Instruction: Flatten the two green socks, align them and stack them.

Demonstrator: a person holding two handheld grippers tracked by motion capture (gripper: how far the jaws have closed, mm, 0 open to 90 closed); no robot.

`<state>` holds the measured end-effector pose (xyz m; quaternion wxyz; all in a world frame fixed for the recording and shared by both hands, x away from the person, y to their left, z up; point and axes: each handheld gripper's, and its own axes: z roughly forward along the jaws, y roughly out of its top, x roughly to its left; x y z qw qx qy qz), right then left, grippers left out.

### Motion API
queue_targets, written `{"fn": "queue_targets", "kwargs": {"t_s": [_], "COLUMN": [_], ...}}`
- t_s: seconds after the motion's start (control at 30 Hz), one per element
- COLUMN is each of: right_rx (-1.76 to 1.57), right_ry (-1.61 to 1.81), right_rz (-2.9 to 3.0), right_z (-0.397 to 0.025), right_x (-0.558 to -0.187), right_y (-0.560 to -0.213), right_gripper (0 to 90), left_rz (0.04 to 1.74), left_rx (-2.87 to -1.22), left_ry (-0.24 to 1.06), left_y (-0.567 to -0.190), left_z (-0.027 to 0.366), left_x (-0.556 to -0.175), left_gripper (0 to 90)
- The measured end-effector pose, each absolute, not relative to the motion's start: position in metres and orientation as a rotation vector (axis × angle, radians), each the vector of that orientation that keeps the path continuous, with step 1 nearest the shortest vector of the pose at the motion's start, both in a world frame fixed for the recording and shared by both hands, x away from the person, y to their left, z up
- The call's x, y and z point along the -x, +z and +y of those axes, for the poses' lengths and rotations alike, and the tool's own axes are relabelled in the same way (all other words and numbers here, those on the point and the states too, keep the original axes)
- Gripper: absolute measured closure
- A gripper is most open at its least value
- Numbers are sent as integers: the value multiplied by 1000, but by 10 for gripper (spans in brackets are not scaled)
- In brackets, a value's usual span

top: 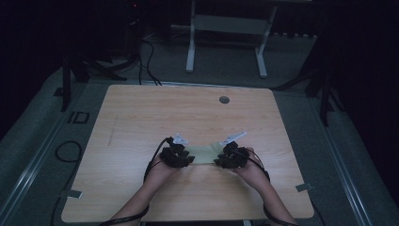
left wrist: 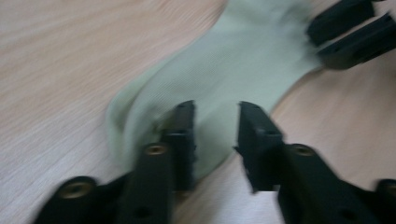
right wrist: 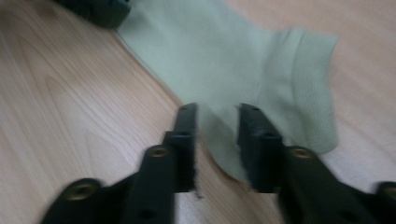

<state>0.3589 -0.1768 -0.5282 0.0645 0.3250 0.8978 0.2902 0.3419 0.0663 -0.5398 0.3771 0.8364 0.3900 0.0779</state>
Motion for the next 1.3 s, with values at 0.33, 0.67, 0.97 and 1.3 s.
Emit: {"fn": "queue_targets", "kwargs": {"t_s": [0.33, 0.67, 0.97, 1.3], "right_rx": [-925, -912, -933, -949], "right_ry": [1032, 1058, 1033, 1018], "right_rz": [2569, 2503, 2476, 2457], "right_z": [-184, -198, -212, -235], "right_x": [-343, -334, -330, -319], "right_y": [-501, -505, -513, -523], "right_gripper": [135, 123, 124, 124], "left_rz": [964, 955, 989, 1016], "left_rx": [-2082, -2064, -2046, -2052], "left_ry": [254, 270, 303, 330], "left_y": [-522, -526, -533, -540], "left_z": [60, 72, 93, 117], "left_x": [-327, -315, -305, -291], "left_gripper": [74, 33, 26, 26]}}
